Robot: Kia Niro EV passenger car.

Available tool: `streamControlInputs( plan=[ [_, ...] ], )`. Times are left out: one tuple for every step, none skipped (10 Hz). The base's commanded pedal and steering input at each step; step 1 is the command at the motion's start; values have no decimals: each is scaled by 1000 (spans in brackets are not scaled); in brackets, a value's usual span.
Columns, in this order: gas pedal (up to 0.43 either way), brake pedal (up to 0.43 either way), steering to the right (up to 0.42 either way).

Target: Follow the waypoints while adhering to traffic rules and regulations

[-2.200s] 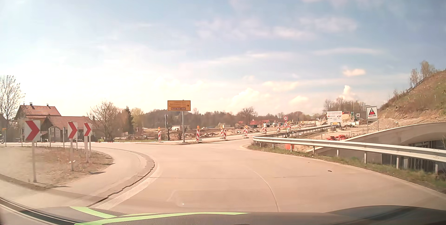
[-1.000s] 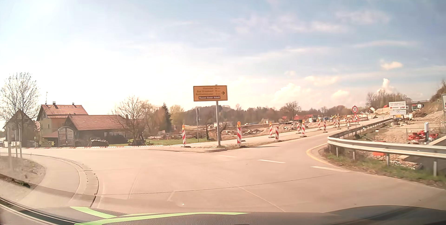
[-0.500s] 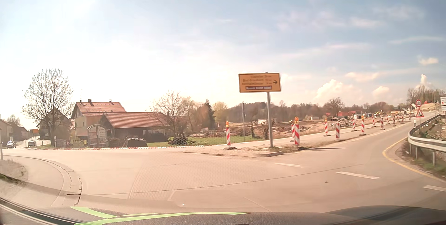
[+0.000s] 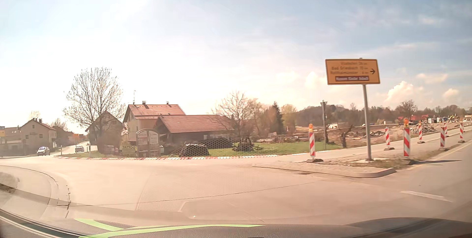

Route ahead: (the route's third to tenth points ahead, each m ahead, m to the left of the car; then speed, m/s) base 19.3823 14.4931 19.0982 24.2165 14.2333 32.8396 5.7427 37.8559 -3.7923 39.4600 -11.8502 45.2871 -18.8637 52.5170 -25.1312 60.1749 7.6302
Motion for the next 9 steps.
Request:
streamControlInputs(
  plan=[
    [67,0,-240],
    [67,0,-247],
    [67,0,-257],
    [67,0,-272],
    [67,0,-281],
    [67,0,-286],
    [67,0,-287],
    [67,0,-287],
    [67,0,-289]
  ],
)
